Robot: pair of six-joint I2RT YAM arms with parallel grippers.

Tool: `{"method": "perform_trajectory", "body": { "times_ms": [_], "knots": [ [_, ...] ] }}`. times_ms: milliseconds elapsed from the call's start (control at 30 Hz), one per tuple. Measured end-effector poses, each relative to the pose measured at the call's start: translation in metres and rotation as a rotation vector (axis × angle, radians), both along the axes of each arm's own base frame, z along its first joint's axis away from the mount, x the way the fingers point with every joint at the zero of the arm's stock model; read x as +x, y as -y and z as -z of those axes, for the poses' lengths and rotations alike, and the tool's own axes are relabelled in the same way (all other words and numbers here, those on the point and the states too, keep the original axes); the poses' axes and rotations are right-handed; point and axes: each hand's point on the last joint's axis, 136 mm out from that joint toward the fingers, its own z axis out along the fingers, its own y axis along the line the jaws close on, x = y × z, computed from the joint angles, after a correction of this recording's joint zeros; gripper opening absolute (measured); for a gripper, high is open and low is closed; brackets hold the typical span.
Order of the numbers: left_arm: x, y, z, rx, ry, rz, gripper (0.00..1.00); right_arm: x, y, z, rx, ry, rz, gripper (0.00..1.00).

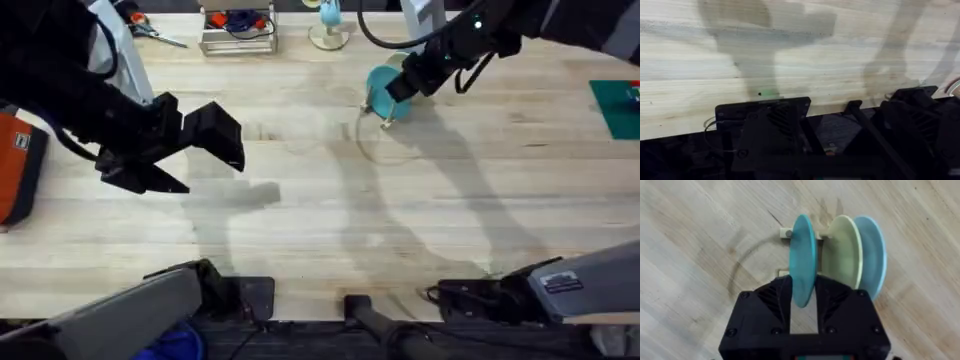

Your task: Pick up the plates from the table one by one and place each into a slot on the dish rack.

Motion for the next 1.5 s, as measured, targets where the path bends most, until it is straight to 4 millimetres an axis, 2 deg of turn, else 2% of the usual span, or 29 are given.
{"method": "perform_trajectory", "body": {
  "times_ms": [667,767,1000,1133,1267,1500],
  "knots": [
    [0.000,0.000,0.000,0.000,0.000,0.000,0.995,0.003,-0.002,-0.004,0.011,0.019,0.003,0.313],
    [0.000,0.000,0.000,0.000,0.000,0.000,0.995,0.004,-0.002,-0.014,0.022,0.044,0.009,0.322],
    [0.000,0.000,0.000,0.000,0.000,0.000,0.995,-0.001,0.000,-0.057,0.061,0.148,0.015,0.329],
    [0.000,0.000,0.000,0.000,0.000,0.000,0.994,-0.005,0.001,-0.074,0.076,0.189,0.017,0.329],
    [0.000,0.000,0.000,0.000,0.000,0.000,0.994,-0.007,0.002,-0.081,0.081,0.204,0.017,0.330],
    [0.000,0.000,0.000,0.000,0.000,0.000,0.995,-0.008,0.002,-0.081,0.085,0.200,0.025,0.358]
  ]
}}
